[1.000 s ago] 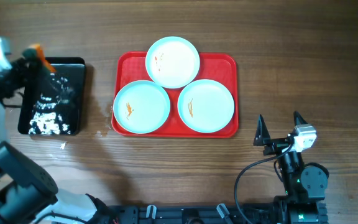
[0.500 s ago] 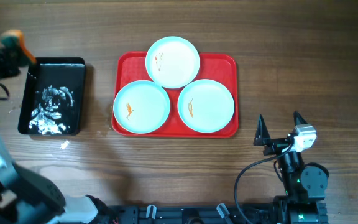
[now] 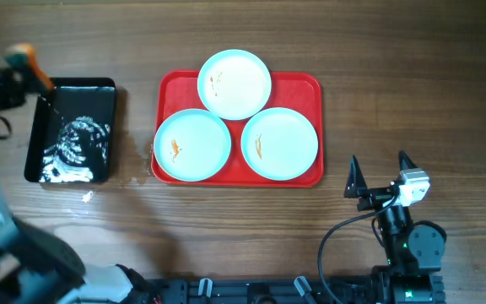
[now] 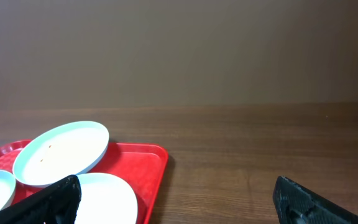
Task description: Clean dirty plates on tray and stack at the side
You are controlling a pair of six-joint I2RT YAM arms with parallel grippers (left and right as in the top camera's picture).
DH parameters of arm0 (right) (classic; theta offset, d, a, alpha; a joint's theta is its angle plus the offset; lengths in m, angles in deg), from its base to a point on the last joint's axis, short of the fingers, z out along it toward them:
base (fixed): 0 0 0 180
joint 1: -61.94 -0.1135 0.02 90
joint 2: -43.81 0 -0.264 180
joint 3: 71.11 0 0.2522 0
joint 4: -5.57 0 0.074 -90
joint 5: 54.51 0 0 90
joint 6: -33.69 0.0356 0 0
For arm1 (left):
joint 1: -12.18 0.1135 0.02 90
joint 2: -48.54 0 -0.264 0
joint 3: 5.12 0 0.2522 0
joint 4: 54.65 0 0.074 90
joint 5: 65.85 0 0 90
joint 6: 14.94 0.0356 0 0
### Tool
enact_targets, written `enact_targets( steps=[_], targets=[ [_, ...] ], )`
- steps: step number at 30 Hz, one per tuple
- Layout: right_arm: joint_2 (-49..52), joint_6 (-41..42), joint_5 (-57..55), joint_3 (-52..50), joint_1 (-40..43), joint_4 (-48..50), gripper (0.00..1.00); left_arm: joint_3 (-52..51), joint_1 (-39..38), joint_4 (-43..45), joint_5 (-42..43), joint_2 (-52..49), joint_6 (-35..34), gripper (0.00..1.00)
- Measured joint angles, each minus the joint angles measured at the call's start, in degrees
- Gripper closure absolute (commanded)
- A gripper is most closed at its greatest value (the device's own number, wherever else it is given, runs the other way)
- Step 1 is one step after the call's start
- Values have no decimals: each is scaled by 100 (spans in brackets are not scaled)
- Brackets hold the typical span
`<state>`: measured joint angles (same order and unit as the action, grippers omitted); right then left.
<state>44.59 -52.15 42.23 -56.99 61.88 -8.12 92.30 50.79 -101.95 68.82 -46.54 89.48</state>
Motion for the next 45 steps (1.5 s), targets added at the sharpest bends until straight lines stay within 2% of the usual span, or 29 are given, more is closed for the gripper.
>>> enact_targets(
  steps=[2, 4, 10, 12, 16, 19, 22, 26, 28, 33, 35, 37, 41, 43, 45],
  targets=[
    [0, -2, 0, 0, 0, 0, 0, 199, -2, -61, 11, 553, -13, 96],
    [0, 0, 0, 0, 0, 0, 0, 175, -31, -546, -269, 501, 44, 96],
    [0, 0, 0, 0, 0, 0, 0, -813, -219, -789, -822, -997, 120, 96],
    [0, 0, 0, 0, 0, 0, 0, -522, -212, -726, -859, -623, 118, 96],
    [0, 0, 0, 0, 0, 0, 0, 223, -212, 42, -837, 531, -15, 96],
    [0, -2, 0, 0, 0, 0, 0, 345, -227, -129, -772, 885, -66, 96],
    [0, 0, 0, 0, 0, 2, 0, -70, -323, -295, -855, 350, -61, 96],
    [0, -2, 0, 0, 0, 2, 0, -1158, -407, -542, -1344, -1080, -103, 96],
    [0, 0, 2, 0, 0, 0, 0, -1080, -369, -535, -1305, -942, -125, 96],
    [0, 0, 0, 0, 0, 0, 0, -337, -326, 20, -1106, 584, -195, 96],
    [0, -2, 0, 0, 0, 0, 0, -227, -326, -98, -1032, 868, -234, 96],
    [0, 0, 0, 0, 0, 2, 0, -385, -330, -238, -1027, 605, -236, 96],
    [0, 0, 0, 0, 0, 0, 0, -1093, -330, -516, -1117, -551, -282, 96],
    [0, 0, 2, 0, 0, 0, 0, -1084, -330, -560, -903, -664, -404, 96],
    [0, 0, 0, 0, 0, 0, 0, -608, -330, -507, -544, -426, -577, 96]
  ],
)
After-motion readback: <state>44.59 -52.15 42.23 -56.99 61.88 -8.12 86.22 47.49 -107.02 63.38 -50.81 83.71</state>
